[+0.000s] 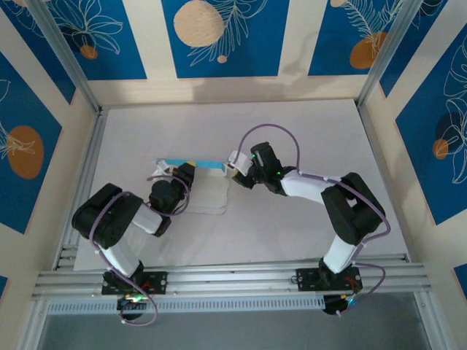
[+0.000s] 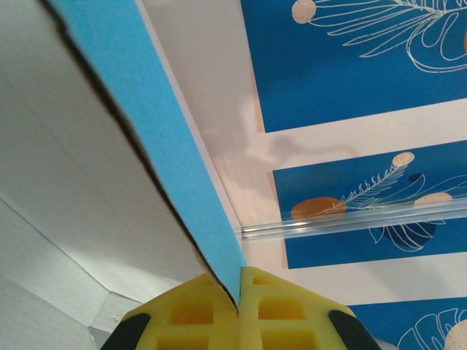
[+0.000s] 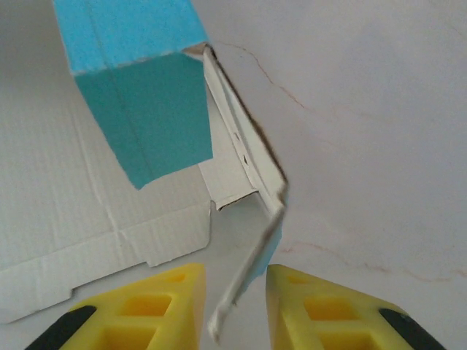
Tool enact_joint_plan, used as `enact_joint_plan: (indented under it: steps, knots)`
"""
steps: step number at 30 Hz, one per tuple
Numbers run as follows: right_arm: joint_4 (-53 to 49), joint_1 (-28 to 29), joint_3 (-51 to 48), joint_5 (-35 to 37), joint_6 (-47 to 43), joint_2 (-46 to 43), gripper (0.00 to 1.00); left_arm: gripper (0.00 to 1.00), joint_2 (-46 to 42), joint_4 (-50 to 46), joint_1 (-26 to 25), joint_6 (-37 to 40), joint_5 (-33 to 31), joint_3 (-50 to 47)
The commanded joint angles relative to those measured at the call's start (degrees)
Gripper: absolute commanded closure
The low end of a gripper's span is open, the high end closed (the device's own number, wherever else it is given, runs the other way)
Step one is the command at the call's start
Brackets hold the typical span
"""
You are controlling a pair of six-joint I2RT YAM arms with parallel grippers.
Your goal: Fold the paper box
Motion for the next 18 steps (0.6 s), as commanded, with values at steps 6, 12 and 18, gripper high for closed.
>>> enact_joint_plan:
  steps: [6, 12, 18]
  knots:
    - [-2.2, -5.7, -1.0, -16.3, -4.6, -6.8, 0.72, 1.0, 2.1, -1.1, -0.5, -3.1, -2.0, 0.6]
    - [-4.1, -11.9, 3.3, -18.6, 2.8, -6.5, 0.73, 1.0, 3.1, -2.4, -0.4, -4.3, -2.0, 2.1]
    - [-16.6, -10.1, 16.9, -8.3, -0.2, 6.7, 0.78, 1.0, 3.0, -5.0, -0.4, -5.7, -2.3, 3.2]
